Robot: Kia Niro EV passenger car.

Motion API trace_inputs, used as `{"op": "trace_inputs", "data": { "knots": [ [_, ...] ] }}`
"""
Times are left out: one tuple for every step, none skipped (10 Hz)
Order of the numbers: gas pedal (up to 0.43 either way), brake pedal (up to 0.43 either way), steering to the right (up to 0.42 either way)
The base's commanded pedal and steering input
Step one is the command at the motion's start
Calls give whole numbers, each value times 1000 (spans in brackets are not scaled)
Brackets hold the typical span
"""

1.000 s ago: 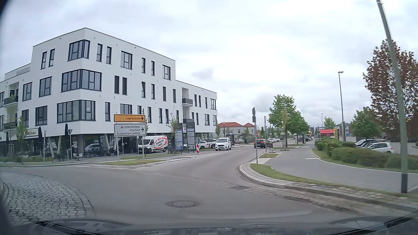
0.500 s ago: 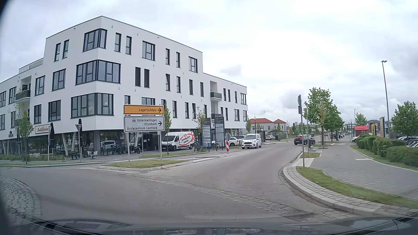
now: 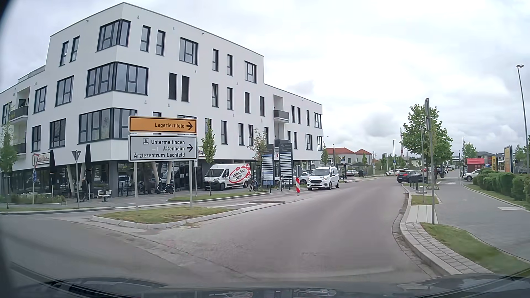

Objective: Follow the waypoints while adhering to traffic rules and regulations

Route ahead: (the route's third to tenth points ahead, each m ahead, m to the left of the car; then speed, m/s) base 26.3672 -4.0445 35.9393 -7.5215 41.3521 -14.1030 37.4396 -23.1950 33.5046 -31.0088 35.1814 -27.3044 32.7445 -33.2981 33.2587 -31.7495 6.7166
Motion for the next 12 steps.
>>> {"op": "trace_inputs", "data": {
  "knots": [
    [87,6,57],
    [67,6,76],
    [67,6,96],
    [67,6,109],
    [67,6,116],
    [67,6,121],
    [67,6,124],
    [67,12,129],
    [67,6,143],
    [67,6,153],
    [67,6,163],
    [67,6,164]
  ]
}}
